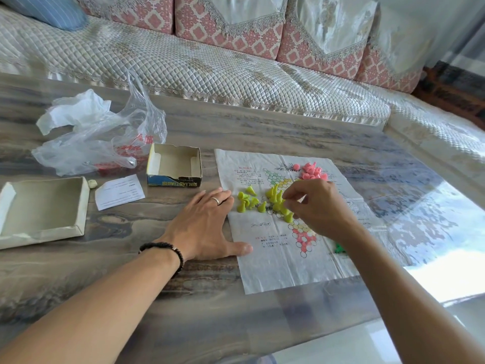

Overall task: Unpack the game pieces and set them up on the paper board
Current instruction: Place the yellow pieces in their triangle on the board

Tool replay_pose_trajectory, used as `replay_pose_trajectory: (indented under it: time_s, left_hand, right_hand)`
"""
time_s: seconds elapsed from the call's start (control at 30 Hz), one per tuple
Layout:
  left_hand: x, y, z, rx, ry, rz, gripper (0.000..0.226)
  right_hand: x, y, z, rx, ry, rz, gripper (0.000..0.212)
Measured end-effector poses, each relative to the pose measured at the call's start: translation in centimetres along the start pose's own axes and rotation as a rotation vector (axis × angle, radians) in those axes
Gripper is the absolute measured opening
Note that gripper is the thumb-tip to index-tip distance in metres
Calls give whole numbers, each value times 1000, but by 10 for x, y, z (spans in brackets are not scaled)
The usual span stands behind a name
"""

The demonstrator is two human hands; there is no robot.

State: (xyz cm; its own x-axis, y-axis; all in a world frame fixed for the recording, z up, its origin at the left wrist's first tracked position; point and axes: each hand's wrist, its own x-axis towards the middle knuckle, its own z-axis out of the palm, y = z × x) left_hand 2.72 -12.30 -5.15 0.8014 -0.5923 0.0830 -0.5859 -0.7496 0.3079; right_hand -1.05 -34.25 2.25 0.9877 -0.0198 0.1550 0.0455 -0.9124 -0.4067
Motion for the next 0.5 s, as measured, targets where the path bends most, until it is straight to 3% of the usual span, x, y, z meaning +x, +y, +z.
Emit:
replay_pose_trajectory:
  time_s: [0.5]
  left_hand:
    - [1, -2, 2, -13, 4, 2, 114]
  right_hand:
    - [6, 16, 15, -312, -11, -125, 10]
